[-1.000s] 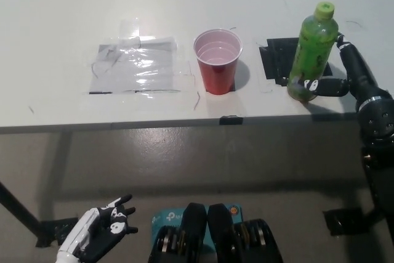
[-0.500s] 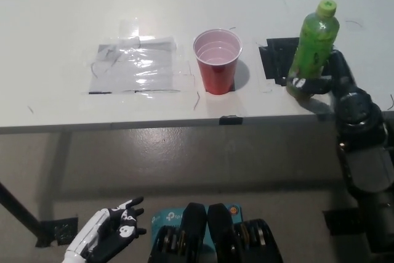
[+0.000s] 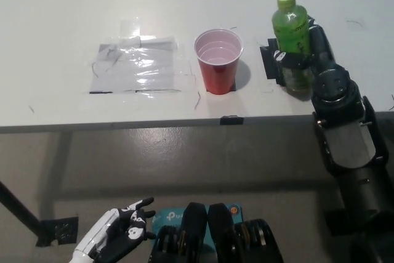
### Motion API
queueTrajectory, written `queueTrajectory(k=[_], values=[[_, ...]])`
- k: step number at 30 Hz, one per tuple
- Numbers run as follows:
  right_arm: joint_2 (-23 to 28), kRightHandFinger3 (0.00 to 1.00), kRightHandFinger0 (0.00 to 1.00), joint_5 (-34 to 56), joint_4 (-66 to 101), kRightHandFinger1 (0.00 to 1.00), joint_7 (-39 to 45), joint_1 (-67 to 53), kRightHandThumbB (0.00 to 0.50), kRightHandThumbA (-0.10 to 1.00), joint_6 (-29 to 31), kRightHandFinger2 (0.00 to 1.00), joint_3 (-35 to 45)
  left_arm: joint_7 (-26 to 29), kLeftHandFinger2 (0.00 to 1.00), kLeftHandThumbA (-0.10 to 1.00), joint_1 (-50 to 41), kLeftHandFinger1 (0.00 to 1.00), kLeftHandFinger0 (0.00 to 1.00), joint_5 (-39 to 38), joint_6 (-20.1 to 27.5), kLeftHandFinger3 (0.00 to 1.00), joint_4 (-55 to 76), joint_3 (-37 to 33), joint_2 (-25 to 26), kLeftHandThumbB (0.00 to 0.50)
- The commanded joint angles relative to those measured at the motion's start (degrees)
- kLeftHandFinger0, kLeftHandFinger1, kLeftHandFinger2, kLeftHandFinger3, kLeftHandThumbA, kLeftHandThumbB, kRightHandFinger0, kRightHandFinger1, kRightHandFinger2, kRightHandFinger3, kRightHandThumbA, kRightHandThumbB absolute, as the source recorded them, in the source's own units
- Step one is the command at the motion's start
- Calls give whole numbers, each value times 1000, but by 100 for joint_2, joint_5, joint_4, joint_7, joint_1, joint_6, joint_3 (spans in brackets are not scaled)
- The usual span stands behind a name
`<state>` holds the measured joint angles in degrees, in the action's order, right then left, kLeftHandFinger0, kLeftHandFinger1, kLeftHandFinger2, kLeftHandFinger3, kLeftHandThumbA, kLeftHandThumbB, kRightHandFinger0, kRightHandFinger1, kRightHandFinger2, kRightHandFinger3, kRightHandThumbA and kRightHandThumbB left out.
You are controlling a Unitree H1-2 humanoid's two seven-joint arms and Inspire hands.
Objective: The robot uses its right hand to pick up a bottle kept in the middle of the desk and tilt it into a cup kept next to it to pour water out
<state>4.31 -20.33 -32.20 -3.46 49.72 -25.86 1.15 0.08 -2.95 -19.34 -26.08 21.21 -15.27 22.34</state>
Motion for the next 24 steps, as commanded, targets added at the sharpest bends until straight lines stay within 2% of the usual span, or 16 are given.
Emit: queueTrajectory(k=[1,2,3,5,6,7,9,10,12,16,17,20,24], values=[[-3,1000,1000,246,246,1000,-492,322,292,687,603,1000,198,-268,1000,1000,33,918,667,212,-73,1000,42,76,-7,238],[-78,1000,887,318,285,806,-829,250,90,652,826,881,390,-303,1000,1000,28,918,665,224,-73,1000,38,100,-28,238],[-95,1000,719,216,239,558,-1145,195,4,538,1063,604,420,-343,1000,1000,30,918,664,243,-40,1000,11,103,-27,240],[-105,1000,238,96,164,75,-1464,162,0,190,1385,86,399,-397,1000,1000,47,916,662,283,-32,1000,13,130,-4,235],[-84,1000,147,34,156,15,-1554,130,0,113,1502,41,359,-410,1000,1000,47,916,662,304,-40,1000,18,128,0,236],[-40,717,1,13,153,0,-1642,57,0,-84,1771,0,331,-427,1000,1000,43,916,666,288,-45,1000,21,142,-13,228],[1,547,0,-1,163,0,-1670,13,0,-100,1915,0,264,-458,1000,1000,41,913,668,323,-5,1000,3,146,-25,226],[17,384,0,-91,235,0,-1739,-28,0,-100,1996,0,190,-461,1000,1000,40,908,667,348,-17,1000,16,140,-21,239],[24,310,0,-112,218,0,-1808,-32,0,-100,2102,0,154,-469,1000,1000,37,903,664,363,-32,1000,29,146,-25,242],[27,77,0,-173,280,0,-1890,-25,0,-100,2167,0,46,-511,990,1000,79,892,664,421,-62,1000,46,151,-23,247],[30,45,0,-168,279,0,-1900,-26,6,-100,2178,0,33,-535,989,1000,80,892,662,438,-47,1000,40,147,-20,230],[100,51,0,-280,341,0,-1915,-42,0,-100,2320,0,-109,-604,988,1000,117,895,661,473,-29,1000,29,144,-27,219],[308,74,0,-546,387,0,-1731,-54,0,-100,2296,0,-481,-659,987,1000,113,904,663,531,-24,1000,25,160,-40,239]])
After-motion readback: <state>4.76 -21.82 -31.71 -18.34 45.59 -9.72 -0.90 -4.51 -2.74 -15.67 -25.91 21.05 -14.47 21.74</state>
